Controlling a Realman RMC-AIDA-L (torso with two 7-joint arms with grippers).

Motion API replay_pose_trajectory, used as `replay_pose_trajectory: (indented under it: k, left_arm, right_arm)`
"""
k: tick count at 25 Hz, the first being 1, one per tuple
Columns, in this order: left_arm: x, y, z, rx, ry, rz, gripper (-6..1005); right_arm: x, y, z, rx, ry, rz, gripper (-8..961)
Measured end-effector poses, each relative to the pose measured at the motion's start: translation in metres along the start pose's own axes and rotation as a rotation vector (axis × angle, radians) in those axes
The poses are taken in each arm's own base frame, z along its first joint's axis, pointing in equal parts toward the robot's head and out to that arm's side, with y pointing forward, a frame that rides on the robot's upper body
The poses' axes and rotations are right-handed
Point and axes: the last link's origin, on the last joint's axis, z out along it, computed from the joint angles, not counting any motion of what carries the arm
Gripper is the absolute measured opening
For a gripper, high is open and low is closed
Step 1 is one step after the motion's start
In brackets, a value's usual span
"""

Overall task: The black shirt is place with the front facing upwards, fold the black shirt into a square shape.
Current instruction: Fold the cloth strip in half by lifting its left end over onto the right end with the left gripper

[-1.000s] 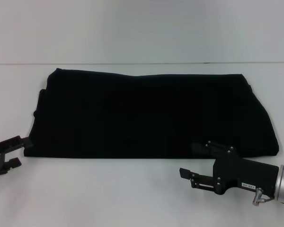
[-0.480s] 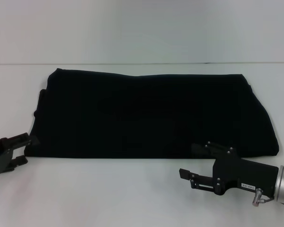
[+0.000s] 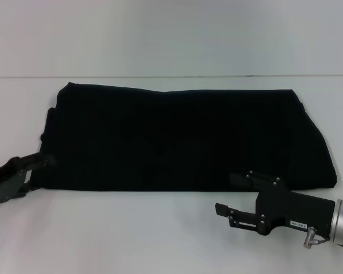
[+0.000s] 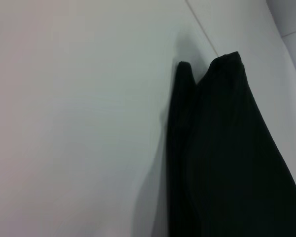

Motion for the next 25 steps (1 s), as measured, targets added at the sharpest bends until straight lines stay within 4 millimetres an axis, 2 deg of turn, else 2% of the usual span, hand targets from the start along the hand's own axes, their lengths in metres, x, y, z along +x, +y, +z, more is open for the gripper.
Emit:
replay_pose_trajectory:
  k: [6, 11, 17, 25]
  left_arm:
    - [0.0017, 0.0051, 0.0072, -0.004, -0.002, 0.001, 878]
    - [0.0041, 0.0084, 0.0081, -0.008, 0.000, 0.029, 762]
    - [0.0051, 0.0095, 0.0095, -0.001, -0.004, 0.046, 548]
    - [0.0051, 0.0084, 0.0118, 0.014, -0.003, 0.046, 375]
  right_arm:
    - [0.0007, 0.0012, 0.0003, -0.002, -0.001, 0.006, 808]
    - [0.0011, 0.0017, 0.0005, -0.003, -0.001, 0.007, 808]
    - [0.0011, 0.0017, 0.0005, -0.003, -0.001, 0.009, 808]
    - [0.0004, 0.0018, 0.0008, -0.006, -0.003, 0.011, 808]
